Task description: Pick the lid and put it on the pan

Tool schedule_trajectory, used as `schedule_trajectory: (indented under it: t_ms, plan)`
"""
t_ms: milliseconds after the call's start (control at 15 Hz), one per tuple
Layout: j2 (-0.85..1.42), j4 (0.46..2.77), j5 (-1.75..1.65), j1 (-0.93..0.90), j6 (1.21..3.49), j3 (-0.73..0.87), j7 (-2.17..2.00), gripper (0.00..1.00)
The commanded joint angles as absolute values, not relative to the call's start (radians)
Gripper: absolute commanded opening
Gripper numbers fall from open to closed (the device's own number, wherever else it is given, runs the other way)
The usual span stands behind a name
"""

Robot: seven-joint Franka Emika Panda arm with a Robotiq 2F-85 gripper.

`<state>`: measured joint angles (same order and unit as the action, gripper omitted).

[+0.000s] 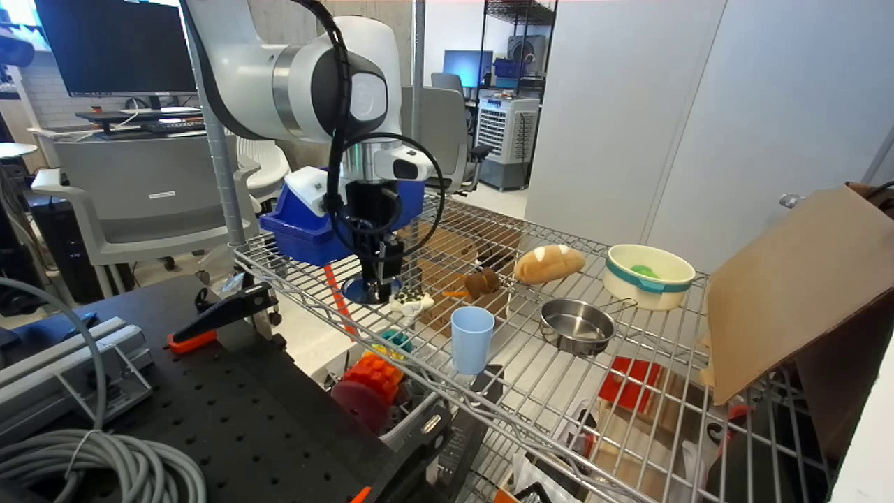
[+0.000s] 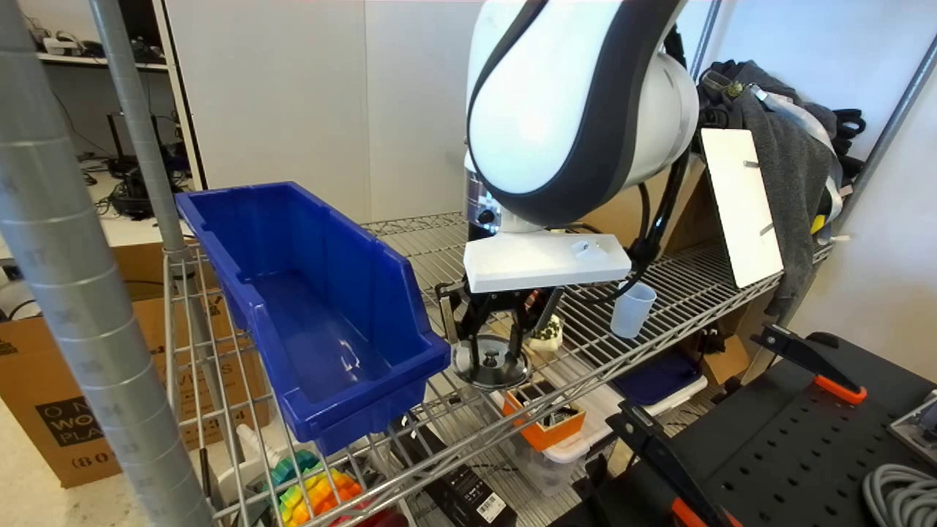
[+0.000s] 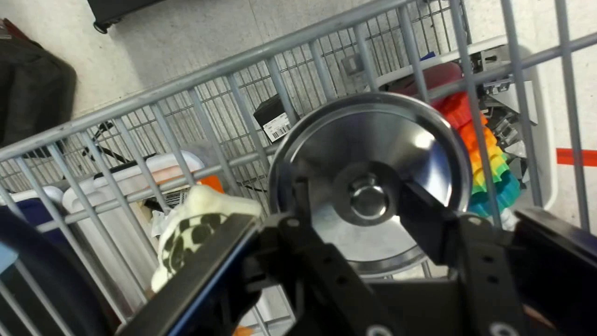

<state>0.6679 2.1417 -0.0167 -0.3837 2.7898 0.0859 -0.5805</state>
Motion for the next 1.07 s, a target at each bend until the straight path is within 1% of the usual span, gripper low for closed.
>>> schedule_trajectory:
  t_ms: [0,133,200,267,333,400,867,1000]
  plan:
    - [0.702,2.111,-0.016,-0.423,2.807,0.118,-0.605,0.23]
    - [0.698,2.106,-0.015,-0.428,2.805,0.120,-0.607,0.10]
    - [0.697,2.103,-0.014,-0.431,2.803,0.118,-0.610,0.06]
    - [0.697,2.099,-0.010,-0.431,2.796,0.115,-0.614,0.06]
    - [0.696,2.096,-0.010,-0.433,2.795,0.116,-0.618,0.01]
    - [0.691,2.093,-0.011,-0.434,2.789,0.118,-0.622,0.05]
    - [0.580,2.081,-0.011,-0.417,2.859,0.158,-0.646,0.05]
    - [0.565,2.054,0.002,-0.398,2.846,0.179,-0.668,0.05]
